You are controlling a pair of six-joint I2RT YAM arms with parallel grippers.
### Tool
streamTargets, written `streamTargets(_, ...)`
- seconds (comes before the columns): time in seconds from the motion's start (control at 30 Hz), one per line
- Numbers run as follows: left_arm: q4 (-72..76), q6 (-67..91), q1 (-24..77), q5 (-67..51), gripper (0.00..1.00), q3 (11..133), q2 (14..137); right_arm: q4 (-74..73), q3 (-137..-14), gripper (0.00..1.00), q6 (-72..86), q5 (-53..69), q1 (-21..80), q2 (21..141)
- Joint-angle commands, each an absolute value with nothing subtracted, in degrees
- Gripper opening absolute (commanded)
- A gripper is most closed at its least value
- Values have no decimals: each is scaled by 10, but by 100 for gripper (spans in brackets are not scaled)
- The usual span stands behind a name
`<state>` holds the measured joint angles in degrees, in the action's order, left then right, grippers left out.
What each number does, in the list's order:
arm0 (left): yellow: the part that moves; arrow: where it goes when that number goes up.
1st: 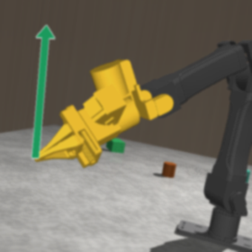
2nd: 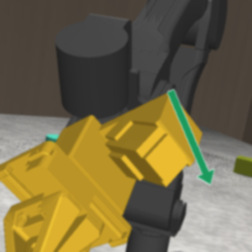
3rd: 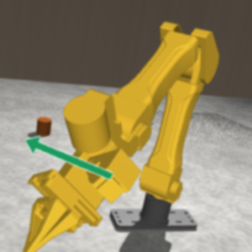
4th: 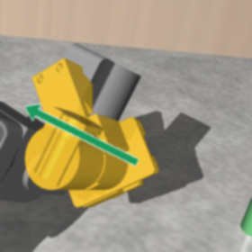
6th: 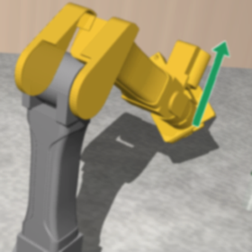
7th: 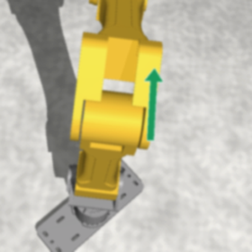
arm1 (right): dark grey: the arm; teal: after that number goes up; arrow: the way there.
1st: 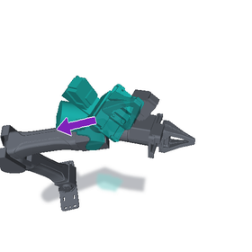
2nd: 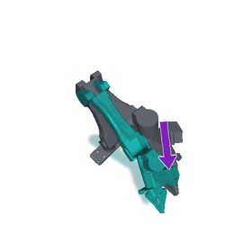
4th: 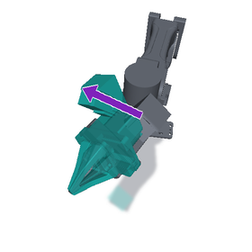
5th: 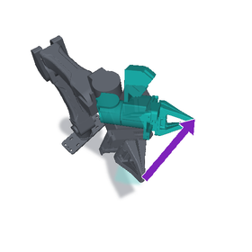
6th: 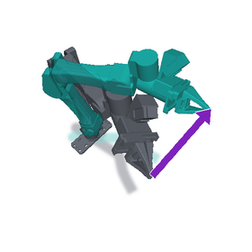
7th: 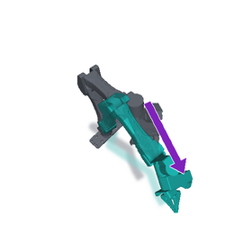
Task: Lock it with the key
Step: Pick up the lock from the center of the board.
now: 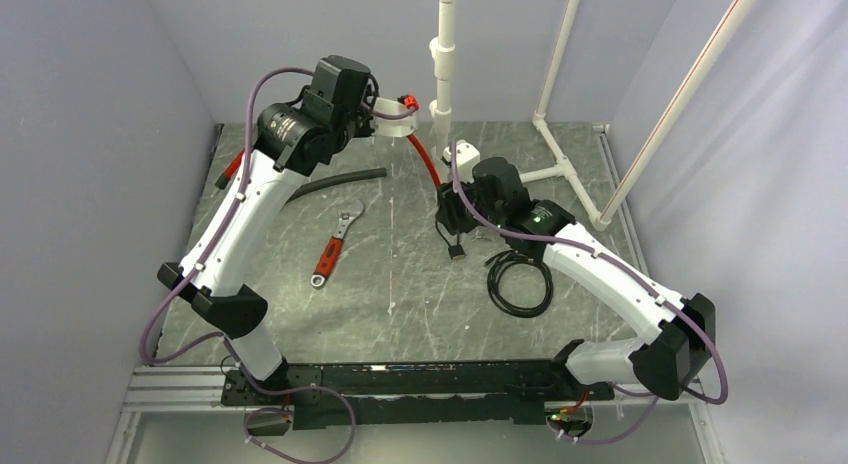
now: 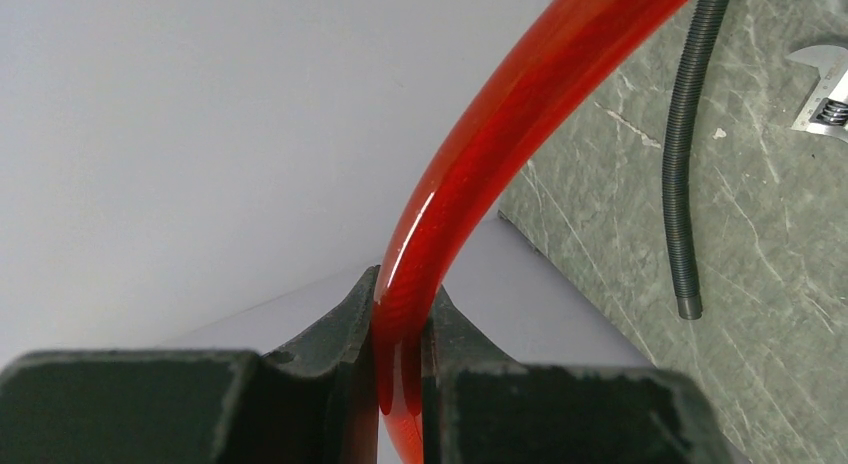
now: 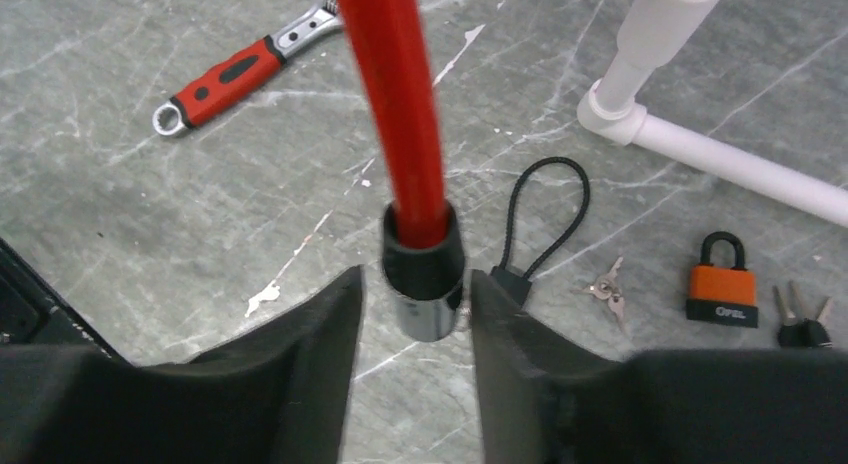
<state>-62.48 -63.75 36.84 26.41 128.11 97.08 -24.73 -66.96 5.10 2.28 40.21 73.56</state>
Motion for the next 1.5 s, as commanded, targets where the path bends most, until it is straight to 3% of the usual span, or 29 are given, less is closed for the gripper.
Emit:
streamTargets(0.0, -614, -622, 369, 268, 0, 1304, 963, -213, -674, 34, 57, 14, 403, 722)
streamTargets(0.13, -618, -603, 364, 249, 0, 1309, 962, -187, -660, 7, 37, 76, 401, 698)
streamTargets(0.2, -624, -589, 355, 229, 0, 1313, 960, -173, -648, 0, 23, 120, 399, 678)
streamTargets(0.53, -560, -479, 304, -62, 0, 1184, 835, -13, -560, 0, -28, 522, 341, 537)
streamTargets(0.73, -475, -426, 286, -201, 0, 1086, 755, -25, -566, 0, -41, 604, 340, 533)
streamTargets(0.87, -492, -442, 285, -228, 0, 1081, 753, -50, -579, 0, -29, 569, 339, 543)
streamTargets(1.0, -498, -480, 285, -193, 0, 1074, 757, -101, -594, 7, -29, 469, 338, 555)
streamTargets(1.03, -497, -488, 286, -176, 0, 1072, 759, -109, -594, 13, -21, 432, 338, 556)
streamTargets(1.13, -503, -510, 285, -140, 0, 1073, 768, -143, -597, 46, -15, 395, 330, 561)
streamTargets(1.27, -490, -573, 286, -144, 0, 1038, 750, -144, -593, 69, -23, 386, 328, 548)
streamTargets(1.37, -500, -594, 286, -143, 0, 1036, 751, -142, -602, 76, -28, 383, 328, 549)
streamTargets(1.47, -516, -614, 286, -145, 0, 1042, 755, -158, -625, 77, -33, 383, 328, 565)
